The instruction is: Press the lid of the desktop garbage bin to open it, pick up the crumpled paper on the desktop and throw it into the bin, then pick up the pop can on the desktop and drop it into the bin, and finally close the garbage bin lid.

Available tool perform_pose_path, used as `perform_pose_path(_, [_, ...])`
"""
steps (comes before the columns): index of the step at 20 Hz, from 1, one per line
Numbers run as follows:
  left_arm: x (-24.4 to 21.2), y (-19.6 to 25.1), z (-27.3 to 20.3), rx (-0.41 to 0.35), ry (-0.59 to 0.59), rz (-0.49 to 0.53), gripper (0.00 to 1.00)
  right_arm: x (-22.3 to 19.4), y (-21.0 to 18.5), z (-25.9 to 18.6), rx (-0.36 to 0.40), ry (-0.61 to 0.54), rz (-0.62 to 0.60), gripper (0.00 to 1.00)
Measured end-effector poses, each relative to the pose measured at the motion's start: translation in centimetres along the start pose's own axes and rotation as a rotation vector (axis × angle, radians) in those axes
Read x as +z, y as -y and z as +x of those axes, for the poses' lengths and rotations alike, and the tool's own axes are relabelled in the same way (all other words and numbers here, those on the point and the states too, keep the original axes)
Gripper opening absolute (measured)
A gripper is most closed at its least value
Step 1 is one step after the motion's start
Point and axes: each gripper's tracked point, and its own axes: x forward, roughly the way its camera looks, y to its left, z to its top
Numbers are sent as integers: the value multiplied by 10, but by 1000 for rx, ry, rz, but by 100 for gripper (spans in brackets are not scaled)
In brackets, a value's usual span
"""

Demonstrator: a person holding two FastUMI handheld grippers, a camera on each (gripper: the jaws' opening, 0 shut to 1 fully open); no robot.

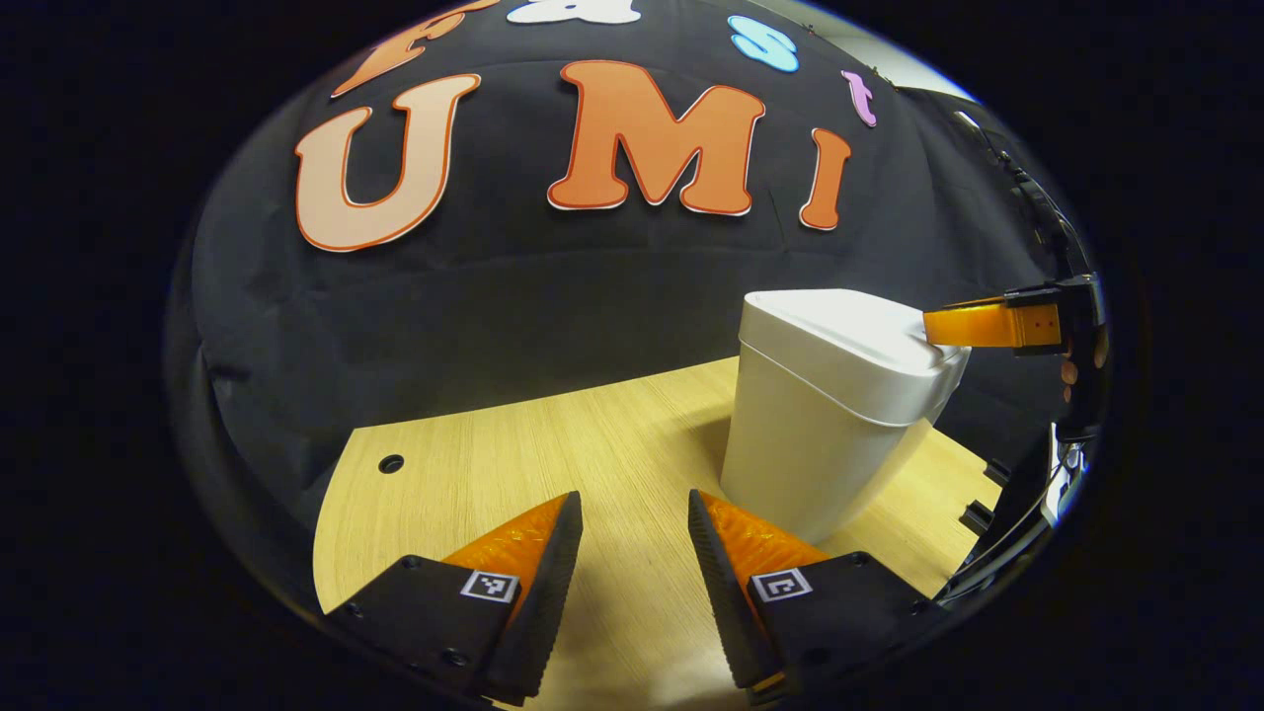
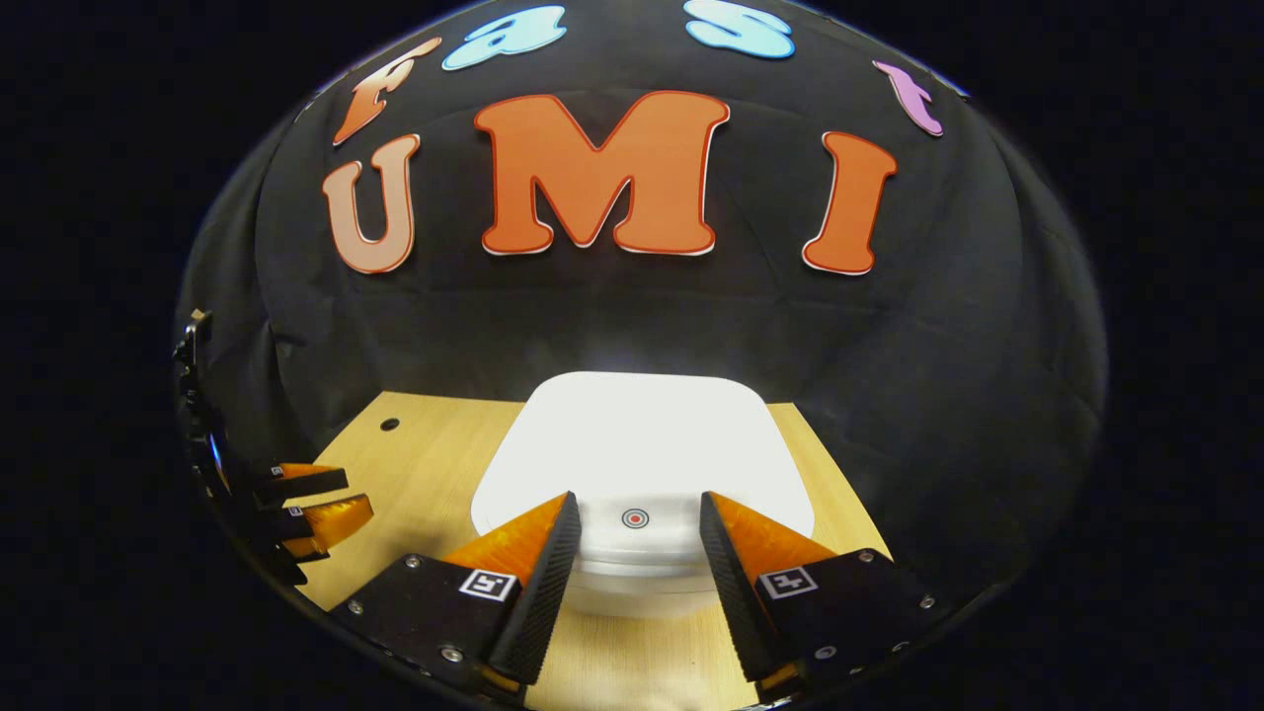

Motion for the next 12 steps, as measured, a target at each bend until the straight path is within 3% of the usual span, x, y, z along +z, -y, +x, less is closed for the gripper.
perform_pose_path(1, [-2,-1,0,-7,-2,1,69,-1,-1,-1,-6,-4,8,75])
perform_pose_path(7, [-7,-6,3,-48,-11,8,71,-6,-3,0,-61,-22,65,75])
perform_pose_path(10, [-11,-9,4,-64,-17,9,68,-7,-3,0,-82,-37,98,67])
perform_pose_path(12, [-11,-11,3,-69,-16,8,69,-8,-3,0,-94,-47,97,66])
